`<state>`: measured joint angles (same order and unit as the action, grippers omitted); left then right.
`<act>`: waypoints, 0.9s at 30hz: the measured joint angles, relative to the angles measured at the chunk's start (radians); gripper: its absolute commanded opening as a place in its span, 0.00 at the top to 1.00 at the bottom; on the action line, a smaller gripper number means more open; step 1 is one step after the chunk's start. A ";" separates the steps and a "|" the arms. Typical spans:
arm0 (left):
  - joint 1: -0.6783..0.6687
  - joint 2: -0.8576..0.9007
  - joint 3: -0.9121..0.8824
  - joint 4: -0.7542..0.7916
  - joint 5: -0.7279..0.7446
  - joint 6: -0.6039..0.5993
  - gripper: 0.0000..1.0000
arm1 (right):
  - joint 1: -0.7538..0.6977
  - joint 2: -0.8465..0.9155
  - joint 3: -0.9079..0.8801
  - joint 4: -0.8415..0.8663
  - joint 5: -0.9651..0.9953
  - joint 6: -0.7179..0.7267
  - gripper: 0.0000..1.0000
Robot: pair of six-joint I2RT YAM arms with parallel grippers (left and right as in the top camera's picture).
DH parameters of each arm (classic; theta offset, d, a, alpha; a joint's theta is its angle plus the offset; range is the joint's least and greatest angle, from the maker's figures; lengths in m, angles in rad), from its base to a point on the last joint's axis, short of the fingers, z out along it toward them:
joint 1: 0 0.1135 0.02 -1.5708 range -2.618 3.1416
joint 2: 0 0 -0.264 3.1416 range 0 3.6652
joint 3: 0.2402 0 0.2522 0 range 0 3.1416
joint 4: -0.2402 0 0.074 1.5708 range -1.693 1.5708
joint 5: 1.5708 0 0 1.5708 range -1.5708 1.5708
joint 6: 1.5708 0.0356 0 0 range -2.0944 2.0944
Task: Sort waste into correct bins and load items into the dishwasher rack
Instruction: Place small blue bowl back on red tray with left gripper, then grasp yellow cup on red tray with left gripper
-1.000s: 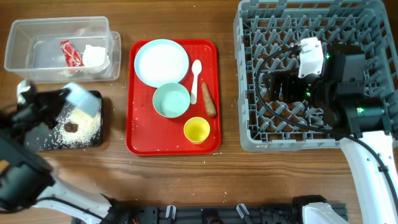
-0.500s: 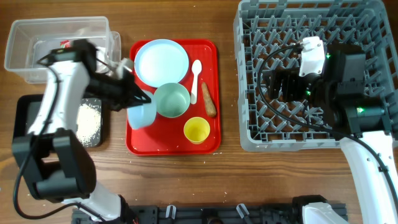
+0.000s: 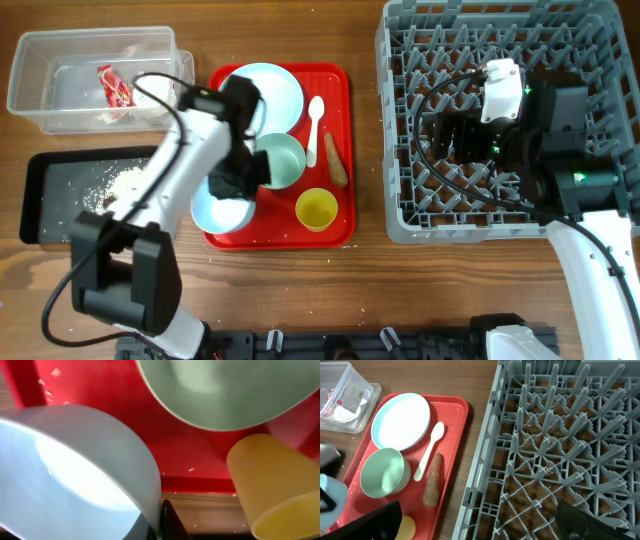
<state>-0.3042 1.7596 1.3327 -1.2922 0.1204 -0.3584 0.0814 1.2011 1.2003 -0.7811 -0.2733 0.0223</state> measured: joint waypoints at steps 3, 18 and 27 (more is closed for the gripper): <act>-0.043 0.000 -0.063 0.059 -0.030 -0.026 0.96 | 0.000 0.000 0.000 0.001 0.000 0.000 0.00; -0.064 0.000 -0.042 0.088 -0.085 -0.063 0.64 | 0.000 0.000 0.000 0.006 0.000 0.000 0.00; -0.154 -0.013 0.079 0.134 -0.006 -0.064 0.54 | 0.000 0.000 0.000 0.008 0.000 0.000 0.00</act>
<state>-0.4587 1.7466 1.4113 -1.1580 0.1143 -0.4229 0.0814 1.2011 1.2003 -0.7734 -0.2733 0.0223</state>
